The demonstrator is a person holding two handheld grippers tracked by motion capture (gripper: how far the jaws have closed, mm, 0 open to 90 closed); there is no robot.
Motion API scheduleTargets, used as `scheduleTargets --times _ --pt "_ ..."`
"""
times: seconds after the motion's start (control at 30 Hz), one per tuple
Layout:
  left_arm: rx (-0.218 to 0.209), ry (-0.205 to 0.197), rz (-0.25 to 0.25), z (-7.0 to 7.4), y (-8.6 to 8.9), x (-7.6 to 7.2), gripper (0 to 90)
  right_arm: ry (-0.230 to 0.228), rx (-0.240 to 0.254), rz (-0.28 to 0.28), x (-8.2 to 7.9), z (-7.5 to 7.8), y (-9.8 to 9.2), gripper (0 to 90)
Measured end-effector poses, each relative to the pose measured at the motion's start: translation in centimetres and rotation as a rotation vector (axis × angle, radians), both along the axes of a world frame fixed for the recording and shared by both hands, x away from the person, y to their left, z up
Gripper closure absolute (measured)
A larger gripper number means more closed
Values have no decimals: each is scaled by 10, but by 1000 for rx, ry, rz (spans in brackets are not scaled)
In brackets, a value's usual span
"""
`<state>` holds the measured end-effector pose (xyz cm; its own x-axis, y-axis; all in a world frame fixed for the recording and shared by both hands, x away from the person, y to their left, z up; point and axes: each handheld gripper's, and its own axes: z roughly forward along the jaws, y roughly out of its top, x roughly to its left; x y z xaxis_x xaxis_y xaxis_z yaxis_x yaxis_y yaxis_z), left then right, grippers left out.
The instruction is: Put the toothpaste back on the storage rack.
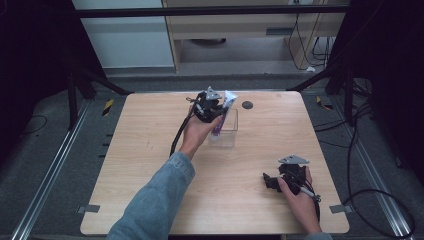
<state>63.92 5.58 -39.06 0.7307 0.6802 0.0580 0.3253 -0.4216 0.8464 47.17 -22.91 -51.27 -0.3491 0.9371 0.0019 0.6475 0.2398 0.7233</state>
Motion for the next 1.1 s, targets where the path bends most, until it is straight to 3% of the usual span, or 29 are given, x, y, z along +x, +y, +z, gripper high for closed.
scheduleTargets --times 1.1 --pt "34 21 -3 -7 -21 -1 791 0 2 -1 0 0 0 3"
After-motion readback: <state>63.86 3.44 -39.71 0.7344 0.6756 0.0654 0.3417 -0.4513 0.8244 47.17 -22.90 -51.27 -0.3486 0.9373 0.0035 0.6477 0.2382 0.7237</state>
